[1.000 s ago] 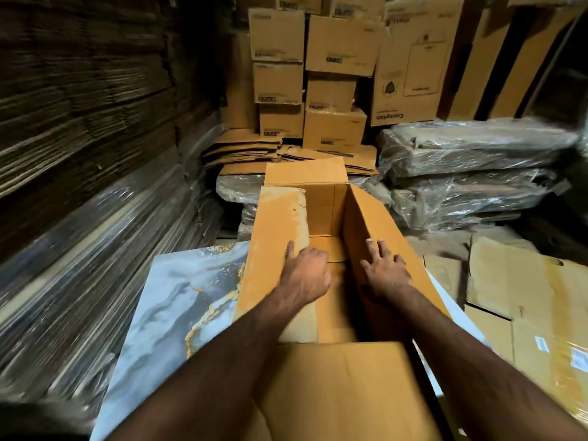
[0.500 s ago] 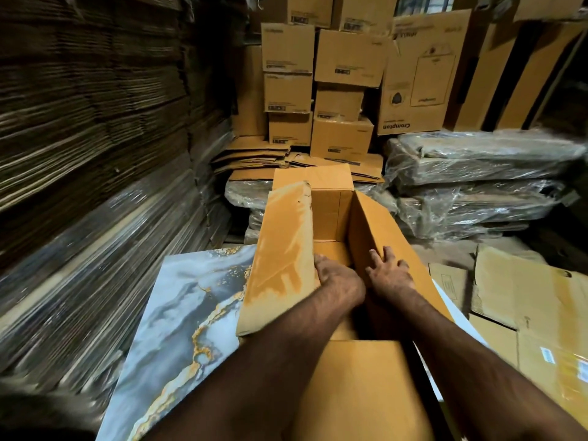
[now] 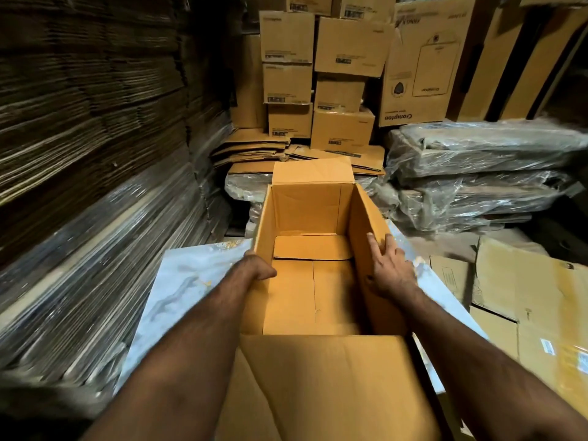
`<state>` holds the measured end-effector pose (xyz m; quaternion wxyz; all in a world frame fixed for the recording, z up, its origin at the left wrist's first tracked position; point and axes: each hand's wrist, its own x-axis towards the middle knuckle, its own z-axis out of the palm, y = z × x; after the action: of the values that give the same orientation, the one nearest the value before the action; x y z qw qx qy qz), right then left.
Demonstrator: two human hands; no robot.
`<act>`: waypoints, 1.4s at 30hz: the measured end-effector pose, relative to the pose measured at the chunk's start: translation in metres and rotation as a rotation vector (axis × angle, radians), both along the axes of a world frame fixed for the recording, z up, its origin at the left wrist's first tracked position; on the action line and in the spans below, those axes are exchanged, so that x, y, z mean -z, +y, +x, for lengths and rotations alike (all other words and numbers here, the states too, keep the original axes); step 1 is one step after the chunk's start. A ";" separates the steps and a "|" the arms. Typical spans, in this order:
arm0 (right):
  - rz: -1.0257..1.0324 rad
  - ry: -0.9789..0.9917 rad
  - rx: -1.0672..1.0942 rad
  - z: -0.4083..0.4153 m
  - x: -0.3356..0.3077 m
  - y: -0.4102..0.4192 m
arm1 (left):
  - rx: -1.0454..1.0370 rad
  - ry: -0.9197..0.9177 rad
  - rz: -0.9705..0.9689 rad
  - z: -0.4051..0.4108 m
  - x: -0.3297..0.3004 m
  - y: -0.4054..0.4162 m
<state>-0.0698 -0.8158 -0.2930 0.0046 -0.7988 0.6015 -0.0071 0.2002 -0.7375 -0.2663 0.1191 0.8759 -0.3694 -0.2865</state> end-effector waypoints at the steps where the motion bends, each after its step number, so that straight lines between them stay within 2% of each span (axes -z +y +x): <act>1: 0.033 -0.124 0.092 -0.001 0.000 -0.002 | -0.032 0.062 -0.041 0.002 0.007 0.002; 2: 0.073 -0.239 0.159 -0.002 0.003 -0.004 | -0.094 0.170 -0.131 0.002 0.011 0.004; 4: 0.126 -0.323 0.246 -0.004 0.008 -0.010 | -0.195 0.288 -0.160 0.012 0.026 0.005; 6: 0.198 -0.343 0.289 -0.003 0.009 -0.012 | -0.194 0.383 -0.055 0.017 0.028 0.010; 8: 0.241 -0.373 0.297 -0.002 0.005 -0.010 | -0.126 0.353 -0.034 0.019 0.026 0.011; 13: 0.357 -0.426 0.339 -0.004 0.005 -0.008 | 0.080 0.111 0.006 0.017 0.026 0.010; 21: 0.267 -0.442 0.289 -0.009 -0.003 0.002 | -0.137 0.230 -0.270 0.019 0.041 0.011; 33: -0.067 -0.686 0.203 -0.004 -0.033 -0.013 | -0.254 -0.052 -0.604 0.036 -0.019 0.009; 38: -0.097 -0.647 0.183 0.003 -0.033 -0.009 | -0.235 0.016 -0.661 0.030 -0.017 0.010; 42: -0.070 -0.505 0.227 0.005 -0.016 -0.003 | -0.170 0.019 -0.664 0.021 -0.003 0.018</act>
<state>-0.0644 -0.8192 -0.2771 0.1258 -0.6988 0.6665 -0.2273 0.2214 -0.7192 -0.2629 0.4247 0.8142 -0.3673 -0.1479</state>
